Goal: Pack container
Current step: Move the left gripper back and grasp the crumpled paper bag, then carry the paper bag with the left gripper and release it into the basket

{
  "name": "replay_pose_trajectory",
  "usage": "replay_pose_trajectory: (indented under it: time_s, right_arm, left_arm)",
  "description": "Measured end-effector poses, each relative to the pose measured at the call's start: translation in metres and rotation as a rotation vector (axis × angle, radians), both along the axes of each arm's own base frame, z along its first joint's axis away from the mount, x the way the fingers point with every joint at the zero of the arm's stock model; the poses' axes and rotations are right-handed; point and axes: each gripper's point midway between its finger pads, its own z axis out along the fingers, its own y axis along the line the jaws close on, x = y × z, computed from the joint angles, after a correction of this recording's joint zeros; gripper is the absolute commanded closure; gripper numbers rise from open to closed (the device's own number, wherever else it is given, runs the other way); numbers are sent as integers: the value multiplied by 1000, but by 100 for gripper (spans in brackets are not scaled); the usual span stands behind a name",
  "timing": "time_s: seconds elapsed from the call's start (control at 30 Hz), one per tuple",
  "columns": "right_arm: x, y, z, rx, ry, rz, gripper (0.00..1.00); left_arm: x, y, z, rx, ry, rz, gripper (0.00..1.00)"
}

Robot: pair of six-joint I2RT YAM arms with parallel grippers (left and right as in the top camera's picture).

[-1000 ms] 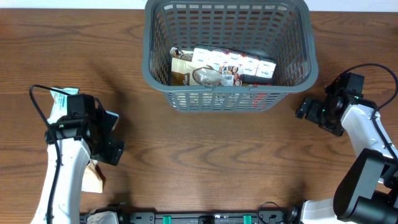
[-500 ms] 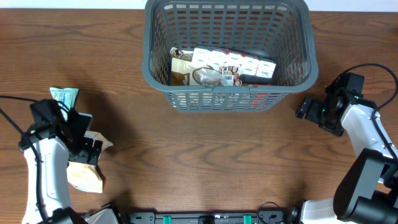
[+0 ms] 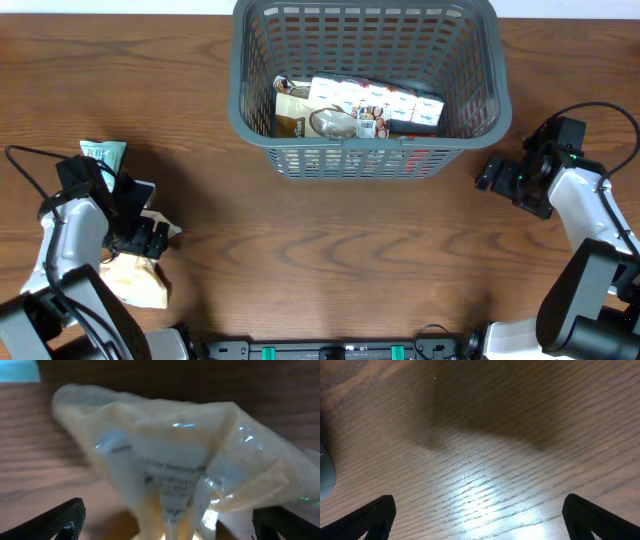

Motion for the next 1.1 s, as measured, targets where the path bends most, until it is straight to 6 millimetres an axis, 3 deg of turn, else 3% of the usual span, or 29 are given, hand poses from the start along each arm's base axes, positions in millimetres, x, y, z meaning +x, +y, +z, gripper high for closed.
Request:
replay_pose_trajectory:
  time_s: [0.27,0.4,0.47,0.57,0.73,0.93,1.1]
  right_arm:
    - [3,-1,1,-4,-11,0,1]
    - [3,-1,1,-4,-12,0,1]
    - [3,-1,1,-4,-12,0,1]
    - [3,-1,1,-4,-12,0,1]
    - [3,-1,1,-5,-14,0,1]
    - [3,-1,1,-5,-14,0,1]
    - [3,-1,1,-4,-14,0,1]
  left_arm:
    - [1,-2,-20,-35,37,-1,1]
    - [6,-2,-20,-41,13,23,2]
    - [8,-3,-19,-50,2,42,11]
    - [11,-6,-19,-71,-11,64,42]
    - [14,-8,-19,-89,-27,84,44]
    - [18,-13,-18,-119,-48,107,67]
    - [24,-20,-17,-170,-75,119,69]
